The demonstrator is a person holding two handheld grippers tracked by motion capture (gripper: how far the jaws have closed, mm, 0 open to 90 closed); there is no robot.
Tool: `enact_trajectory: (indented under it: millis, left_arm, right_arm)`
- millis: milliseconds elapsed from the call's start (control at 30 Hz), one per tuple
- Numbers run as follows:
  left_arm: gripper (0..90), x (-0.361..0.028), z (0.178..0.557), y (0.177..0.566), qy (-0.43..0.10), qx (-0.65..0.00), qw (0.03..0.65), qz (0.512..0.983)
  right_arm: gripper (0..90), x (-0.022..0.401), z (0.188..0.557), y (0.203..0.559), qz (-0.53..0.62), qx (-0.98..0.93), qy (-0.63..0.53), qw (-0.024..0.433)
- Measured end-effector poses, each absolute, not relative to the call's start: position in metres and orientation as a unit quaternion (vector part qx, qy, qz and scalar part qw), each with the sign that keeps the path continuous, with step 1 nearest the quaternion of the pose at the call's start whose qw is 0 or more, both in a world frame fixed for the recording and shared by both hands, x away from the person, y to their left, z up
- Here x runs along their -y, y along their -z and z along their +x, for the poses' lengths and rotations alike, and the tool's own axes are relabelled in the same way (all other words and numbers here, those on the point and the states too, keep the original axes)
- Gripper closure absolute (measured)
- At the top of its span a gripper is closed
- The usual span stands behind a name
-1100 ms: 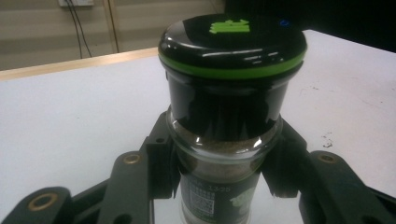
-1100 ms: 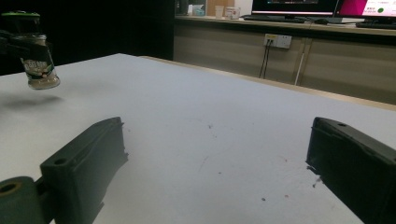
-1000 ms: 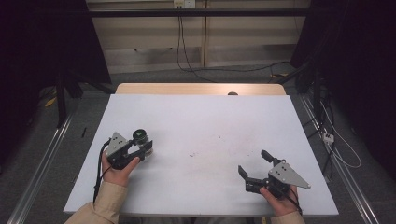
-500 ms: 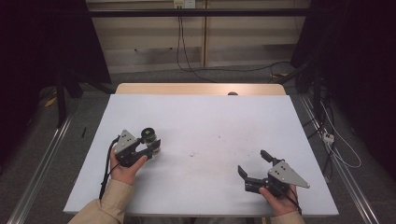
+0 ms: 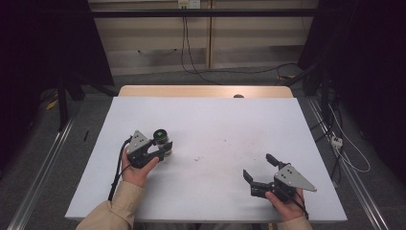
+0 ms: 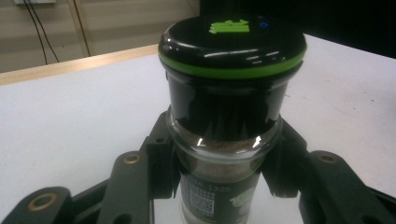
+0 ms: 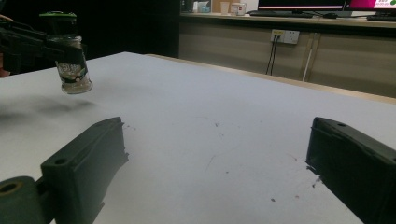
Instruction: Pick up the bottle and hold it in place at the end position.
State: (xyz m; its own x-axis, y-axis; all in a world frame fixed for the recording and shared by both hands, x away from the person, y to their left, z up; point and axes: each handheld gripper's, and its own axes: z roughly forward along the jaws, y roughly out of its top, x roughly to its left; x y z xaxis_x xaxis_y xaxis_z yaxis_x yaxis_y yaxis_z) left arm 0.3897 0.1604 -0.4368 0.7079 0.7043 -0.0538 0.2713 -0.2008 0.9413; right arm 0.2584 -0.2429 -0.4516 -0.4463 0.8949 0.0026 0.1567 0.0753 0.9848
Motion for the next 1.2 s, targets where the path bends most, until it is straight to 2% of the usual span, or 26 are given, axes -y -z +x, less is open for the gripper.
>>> enact_trajectory:
  millis: [1200]
  left_arm:
    - [53.4, -0.101, 0.41, 0.435, -0.182, -0.301, 0.544, 0.762]
  right_arm:
    - [4.4, 0.244, 0.26, 0.449, 0.402, -0.65, -0.551, 0.335]
